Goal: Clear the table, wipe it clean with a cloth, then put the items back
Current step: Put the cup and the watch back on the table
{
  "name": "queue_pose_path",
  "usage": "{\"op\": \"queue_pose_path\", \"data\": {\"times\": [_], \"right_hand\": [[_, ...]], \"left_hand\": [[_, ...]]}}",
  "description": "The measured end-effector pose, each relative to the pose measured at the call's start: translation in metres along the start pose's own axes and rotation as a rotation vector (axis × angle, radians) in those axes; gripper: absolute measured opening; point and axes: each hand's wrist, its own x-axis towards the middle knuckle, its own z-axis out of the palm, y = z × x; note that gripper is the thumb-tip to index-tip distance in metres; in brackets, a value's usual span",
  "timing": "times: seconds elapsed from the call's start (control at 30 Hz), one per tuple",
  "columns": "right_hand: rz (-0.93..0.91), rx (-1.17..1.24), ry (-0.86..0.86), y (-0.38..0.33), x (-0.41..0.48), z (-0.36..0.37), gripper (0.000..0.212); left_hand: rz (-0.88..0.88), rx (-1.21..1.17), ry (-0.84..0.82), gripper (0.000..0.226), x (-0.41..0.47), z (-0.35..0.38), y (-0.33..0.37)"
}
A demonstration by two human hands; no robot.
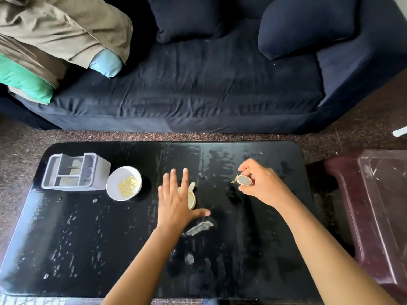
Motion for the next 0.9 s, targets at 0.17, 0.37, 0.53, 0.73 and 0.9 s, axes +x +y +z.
{"op": "queue_pose_path", "data": {"times": [0.17, 0.37, 0.53, 0.73, 0.9], "right_hand": [[-0.101, -0.028, -0.196, -0.012, 0.011, -0.024, 0.041], [0.016, -0.004, -0.242, 0.014, 0.028, -0.061, 0.04], [0.147, 0.098, -0.153, 0.061, 0.05, -0.071, 0.018], [0.304, 0.239, 0.007, 0.117, 0.076, -0.055, 0.01], [0.454, 0.448, 0.16, 0.134, 0.082, -0.04, 0.014]], "left_hand": [[0.376, -0.661, -0.287, 0.08, 0.045, -0.023, 0.048], [0.229, -0.986, -0.505, 0.01, 0.092, -0.034, 0.074], [-0.086, -1.051, -0.521, 0.011, 0.113, -0.007, 0.083], [-0.295, -1.056, -0.409, 0.01, 0.128, 0.024, 0.092], [-0.38, -0.93, -0.192, 0.01, 0.137, 0.029, 0.091]]}}
